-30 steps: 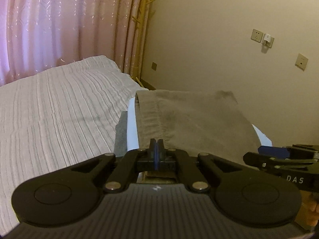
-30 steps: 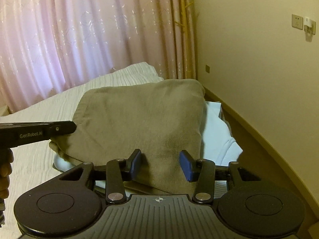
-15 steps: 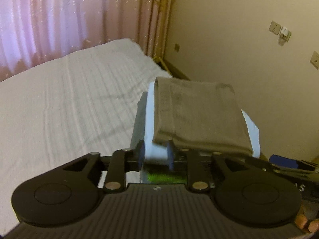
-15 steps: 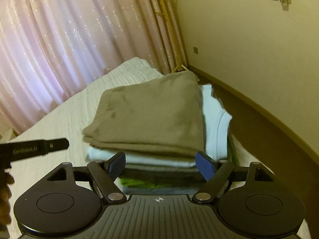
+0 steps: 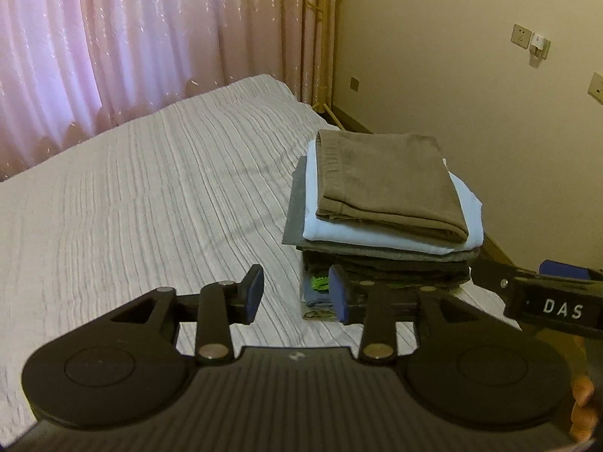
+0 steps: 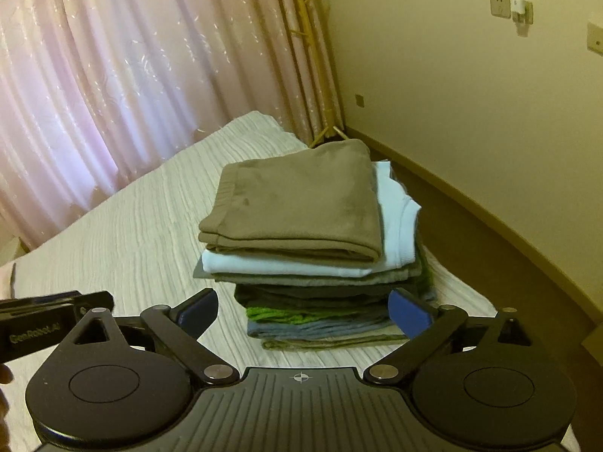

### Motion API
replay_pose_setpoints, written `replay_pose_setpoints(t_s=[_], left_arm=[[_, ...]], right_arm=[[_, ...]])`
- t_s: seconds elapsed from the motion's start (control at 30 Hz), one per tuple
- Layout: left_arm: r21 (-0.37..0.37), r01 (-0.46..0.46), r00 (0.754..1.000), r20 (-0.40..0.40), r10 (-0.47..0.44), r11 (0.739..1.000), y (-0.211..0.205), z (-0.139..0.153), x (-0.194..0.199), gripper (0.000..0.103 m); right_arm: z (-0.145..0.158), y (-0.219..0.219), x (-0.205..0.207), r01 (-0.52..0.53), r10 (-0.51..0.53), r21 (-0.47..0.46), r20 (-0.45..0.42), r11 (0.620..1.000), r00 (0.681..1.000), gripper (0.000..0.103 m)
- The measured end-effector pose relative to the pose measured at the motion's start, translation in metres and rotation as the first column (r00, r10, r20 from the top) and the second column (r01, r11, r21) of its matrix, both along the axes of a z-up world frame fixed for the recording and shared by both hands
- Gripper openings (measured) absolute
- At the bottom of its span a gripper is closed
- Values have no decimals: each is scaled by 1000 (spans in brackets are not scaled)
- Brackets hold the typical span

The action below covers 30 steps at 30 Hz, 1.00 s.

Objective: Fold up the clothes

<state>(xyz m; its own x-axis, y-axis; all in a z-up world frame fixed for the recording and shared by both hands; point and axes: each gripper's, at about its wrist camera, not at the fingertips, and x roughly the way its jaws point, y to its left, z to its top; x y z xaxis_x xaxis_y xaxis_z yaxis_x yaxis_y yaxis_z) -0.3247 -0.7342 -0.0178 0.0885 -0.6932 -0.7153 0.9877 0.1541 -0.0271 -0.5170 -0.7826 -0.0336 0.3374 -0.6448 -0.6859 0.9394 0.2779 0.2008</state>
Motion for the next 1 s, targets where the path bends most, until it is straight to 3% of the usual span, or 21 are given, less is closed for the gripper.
replay_pose_setpoints(t_s=[0.2, 1.0], left_arm=[[-7, 0, 1000, 20, 0, 1000, 27, 12, -6, 38], [4, 37, 998, 60, -37, 999, 57, 15, -20, 45]], right_arm=[[7, 21, 2, 9, -10, -19, -50, 1000, 999, 100], [12, 50, -4, 42, -41, 19, -58, 999, 997, 102]])
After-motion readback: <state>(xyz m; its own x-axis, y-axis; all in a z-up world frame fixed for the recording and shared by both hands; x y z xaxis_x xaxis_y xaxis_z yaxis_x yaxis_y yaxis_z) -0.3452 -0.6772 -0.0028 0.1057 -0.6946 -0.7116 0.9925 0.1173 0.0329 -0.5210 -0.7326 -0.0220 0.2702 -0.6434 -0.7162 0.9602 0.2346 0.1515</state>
